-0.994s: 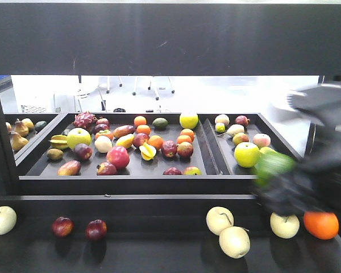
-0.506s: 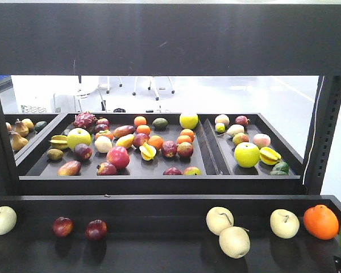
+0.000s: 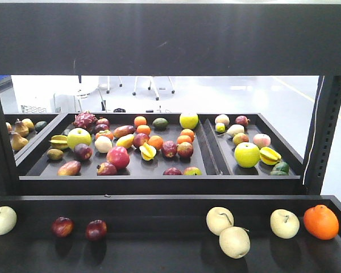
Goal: Pick snacks and fruit into basket
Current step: 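Lift the strawberries and avocado up off the tray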
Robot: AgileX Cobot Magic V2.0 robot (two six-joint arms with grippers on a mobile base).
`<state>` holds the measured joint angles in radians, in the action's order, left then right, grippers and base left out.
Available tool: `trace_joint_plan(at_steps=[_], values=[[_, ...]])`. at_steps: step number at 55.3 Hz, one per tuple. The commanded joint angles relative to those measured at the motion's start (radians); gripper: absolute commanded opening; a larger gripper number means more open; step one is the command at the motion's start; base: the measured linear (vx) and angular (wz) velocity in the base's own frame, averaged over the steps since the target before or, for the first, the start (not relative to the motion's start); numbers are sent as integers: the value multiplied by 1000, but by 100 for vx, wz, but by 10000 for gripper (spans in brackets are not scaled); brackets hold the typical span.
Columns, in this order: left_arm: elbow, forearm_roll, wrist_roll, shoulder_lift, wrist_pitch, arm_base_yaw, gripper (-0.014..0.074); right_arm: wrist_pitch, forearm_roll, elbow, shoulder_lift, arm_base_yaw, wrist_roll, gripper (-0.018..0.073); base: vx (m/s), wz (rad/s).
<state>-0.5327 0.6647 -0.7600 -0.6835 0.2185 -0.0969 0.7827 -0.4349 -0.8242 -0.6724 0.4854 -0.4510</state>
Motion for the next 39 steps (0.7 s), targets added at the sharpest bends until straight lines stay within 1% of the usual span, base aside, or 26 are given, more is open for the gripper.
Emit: trace_joint_plan(at_steps=[1, 39], values=[[-32, 18, 6, 11, -46, -4, 0, -84, -44, -26, -1, -4, -2, -8, 0, 0], [-32, 17, 5, 10, -41, -4, 0, -84, -44, -26, -1, -4, -1, -8, 0, 0]])
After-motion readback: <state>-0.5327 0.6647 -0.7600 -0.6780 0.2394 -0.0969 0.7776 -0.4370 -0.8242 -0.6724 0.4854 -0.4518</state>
